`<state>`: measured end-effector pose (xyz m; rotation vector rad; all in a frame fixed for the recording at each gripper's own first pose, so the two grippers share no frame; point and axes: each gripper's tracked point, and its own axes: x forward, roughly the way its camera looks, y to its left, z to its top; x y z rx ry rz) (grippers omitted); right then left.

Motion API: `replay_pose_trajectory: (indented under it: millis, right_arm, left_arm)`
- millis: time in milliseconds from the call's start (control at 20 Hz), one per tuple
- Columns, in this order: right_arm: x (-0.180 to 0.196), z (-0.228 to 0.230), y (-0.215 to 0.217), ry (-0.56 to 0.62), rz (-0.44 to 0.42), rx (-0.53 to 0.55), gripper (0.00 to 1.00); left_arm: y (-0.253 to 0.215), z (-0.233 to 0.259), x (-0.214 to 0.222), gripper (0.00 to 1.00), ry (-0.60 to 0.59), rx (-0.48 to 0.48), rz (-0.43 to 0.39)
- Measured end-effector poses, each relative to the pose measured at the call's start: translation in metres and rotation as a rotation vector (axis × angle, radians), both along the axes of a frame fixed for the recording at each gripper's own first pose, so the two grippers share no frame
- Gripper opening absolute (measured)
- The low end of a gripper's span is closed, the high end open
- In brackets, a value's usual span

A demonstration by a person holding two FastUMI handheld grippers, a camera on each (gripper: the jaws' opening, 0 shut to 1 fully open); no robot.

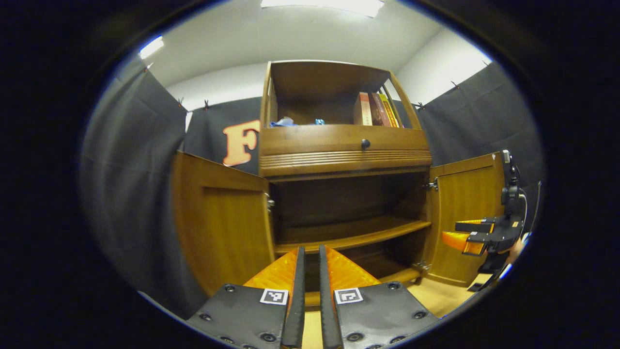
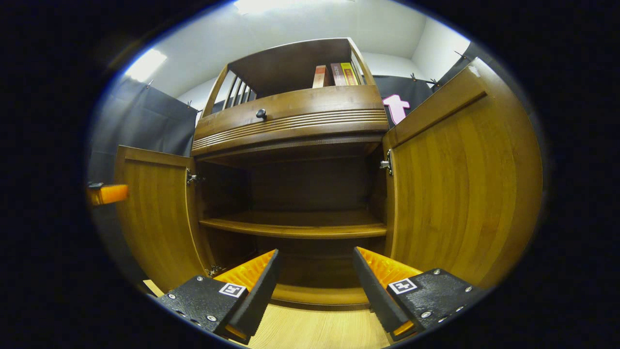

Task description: Open the right door of the double-door shoe cabinet with the right hand, and open the left door with the left hand.

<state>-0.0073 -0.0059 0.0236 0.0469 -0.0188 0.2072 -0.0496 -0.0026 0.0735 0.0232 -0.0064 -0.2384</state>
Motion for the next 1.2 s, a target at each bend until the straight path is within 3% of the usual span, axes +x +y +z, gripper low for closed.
replay_pose_trajectory:
  millis: [150,250,400,700,750,850,1100,1150,1200]
  right_arm:
    - [-0.007,0.008,-0.010,-0.023,-0.019,0.010,0.92]
    - [-0.010,0.003,-0.017,-0.016,-0.037,-0.007,1.00]
    - [-0.014,-0.006,-0.022,0.005,-0.044,-0.016,1.00]
    - [-0.012,-0.017,-0.026,0.034,-0.049,-0.009,1.00]
    - [-0.012,-0.016,-0.024,0.031,-0.045,-0.006,0.92]
    - [-0.010,-0.015,-0.020,0.027,-0.037,-0.002,0.92]
    - [-0.007,-0.016,-0.013,0.030,-0.020,0.008,0.92]
    - [-0.006,-0.017,-0.013,0.032,-0.020,0.006,0.96]
    - [-0.006,-0.019,-0.013,0.035,-0.020,0.004,0.91]
  left_arm:
    - [-0.014,-0.001,0.024,0.21,-0.032,0.017,0.071]
    - [-0.038,-0.010,0.037,0.20,-0.034,0.000,0.057]
    - [-0.054,-0.028,0.049,0.20,-0.027,-0.025,0.088]
    - [-0.069,-0.042,0.055,0.20,-0.035,0.023,0.107]
    - [-0.070,-0.046,0.055,0.21,-0.028,0.026,0.107]
    - [-0.064,-0.055,0.055,0.21,-0.012,0.036,0.137]
    - [-0.058,-0.070,0.057,0.93,0.049,-0.006,0.149]
    - [-0.056,-0.072,0.060,0.98,0.052,-0.013,0.158]
    - [-0.052,-0.071,0.059,0.99,0.054,-0.019,0.167]
